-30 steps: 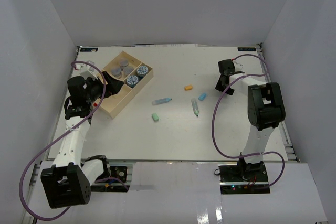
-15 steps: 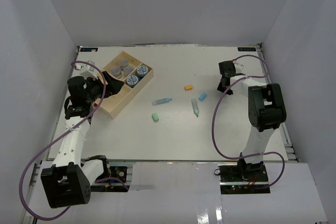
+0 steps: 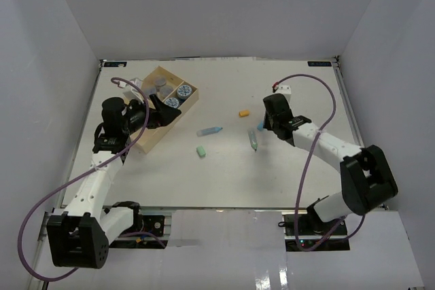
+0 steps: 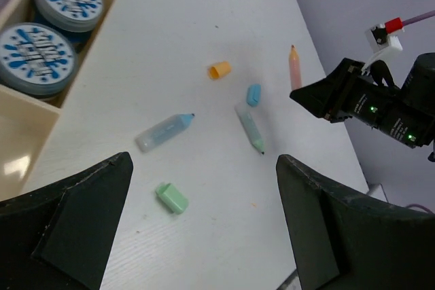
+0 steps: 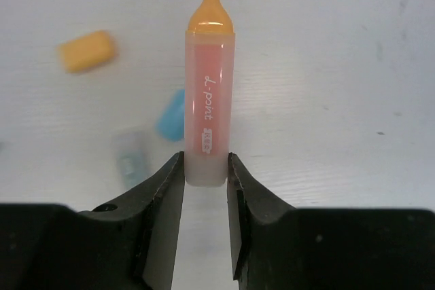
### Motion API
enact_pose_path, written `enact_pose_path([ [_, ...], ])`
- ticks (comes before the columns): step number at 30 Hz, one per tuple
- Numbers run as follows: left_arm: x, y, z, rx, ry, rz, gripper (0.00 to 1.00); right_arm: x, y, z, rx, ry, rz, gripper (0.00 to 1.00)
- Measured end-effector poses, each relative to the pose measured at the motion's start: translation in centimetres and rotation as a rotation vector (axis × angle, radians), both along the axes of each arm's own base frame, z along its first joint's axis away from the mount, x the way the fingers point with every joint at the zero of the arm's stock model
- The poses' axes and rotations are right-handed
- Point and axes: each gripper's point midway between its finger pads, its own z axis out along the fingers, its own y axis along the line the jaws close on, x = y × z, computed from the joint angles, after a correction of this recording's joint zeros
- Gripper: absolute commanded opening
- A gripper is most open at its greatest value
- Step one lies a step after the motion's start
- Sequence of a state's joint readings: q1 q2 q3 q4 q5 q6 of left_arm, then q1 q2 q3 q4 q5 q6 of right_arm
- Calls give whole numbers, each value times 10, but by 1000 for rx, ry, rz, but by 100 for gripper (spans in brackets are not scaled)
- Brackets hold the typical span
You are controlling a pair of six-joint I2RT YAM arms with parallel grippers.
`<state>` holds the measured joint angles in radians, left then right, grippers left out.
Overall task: Sort the stationery into containers
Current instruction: Pick up the pen from the corner of the board.
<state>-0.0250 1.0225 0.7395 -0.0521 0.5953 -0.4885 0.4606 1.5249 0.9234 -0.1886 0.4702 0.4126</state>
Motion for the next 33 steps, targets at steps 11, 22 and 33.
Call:
enact_pose_path([
  [11,-46,-75,58,-121,-140,-212,98,-75,146,135,276,-469,510,10],
  [22,-54,-124,66,-149,-169,-217,89,-130,203,172,370,-626,735,11],
  [33,-46,-158,62,-123,-164,-145,75,-135,207,184,359,-688,724,11],
])
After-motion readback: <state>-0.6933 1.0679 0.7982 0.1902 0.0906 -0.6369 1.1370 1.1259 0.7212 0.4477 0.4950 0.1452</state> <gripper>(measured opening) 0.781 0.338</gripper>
